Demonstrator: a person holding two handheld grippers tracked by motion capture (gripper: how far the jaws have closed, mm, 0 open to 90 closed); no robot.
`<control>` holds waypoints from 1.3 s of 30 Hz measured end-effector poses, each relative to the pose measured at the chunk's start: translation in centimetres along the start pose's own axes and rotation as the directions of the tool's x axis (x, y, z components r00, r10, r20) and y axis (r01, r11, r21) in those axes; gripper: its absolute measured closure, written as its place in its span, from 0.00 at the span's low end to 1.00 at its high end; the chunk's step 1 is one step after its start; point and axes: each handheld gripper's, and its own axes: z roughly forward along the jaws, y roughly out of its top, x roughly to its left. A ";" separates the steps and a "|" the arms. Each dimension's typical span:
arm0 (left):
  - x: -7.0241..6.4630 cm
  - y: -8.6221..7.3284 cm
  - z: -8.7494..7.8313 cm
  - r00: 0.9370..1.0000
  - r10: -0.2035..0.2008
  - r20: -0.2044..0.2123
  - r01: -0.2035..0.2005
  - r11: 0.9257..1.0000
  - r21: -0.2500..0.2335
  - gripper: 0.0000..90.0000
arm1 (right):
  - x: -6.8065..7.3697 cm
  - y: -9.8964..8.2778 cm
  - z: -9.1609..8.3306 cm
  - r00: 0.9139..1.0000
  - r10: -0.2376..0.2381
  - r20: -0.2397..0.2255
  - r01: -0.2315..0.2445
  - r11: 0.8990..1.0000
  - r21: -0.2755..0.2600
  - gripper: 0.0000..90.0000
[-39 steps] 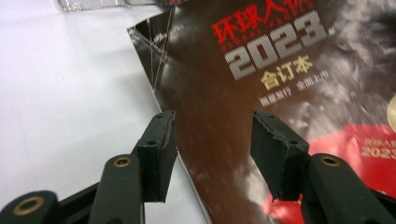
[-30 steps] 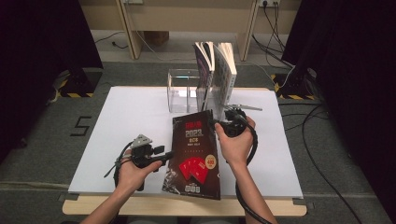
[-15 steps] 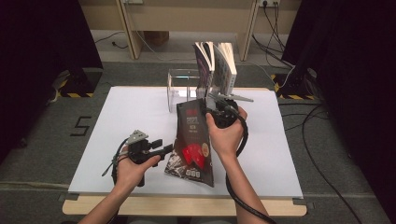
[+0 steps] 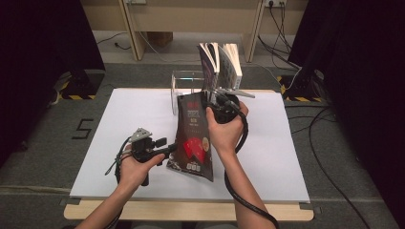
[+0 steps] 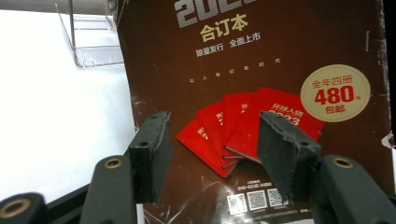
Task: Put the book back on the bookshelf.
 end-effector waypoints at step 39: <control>-4.3 5.5 1.2 0.996 0.042 0.081 -0.040 0.999 -0.030 0.43 | 2.5 1.5 2.0 0.999 -0.011 0.045 0.015 0.995 -0.101 0.97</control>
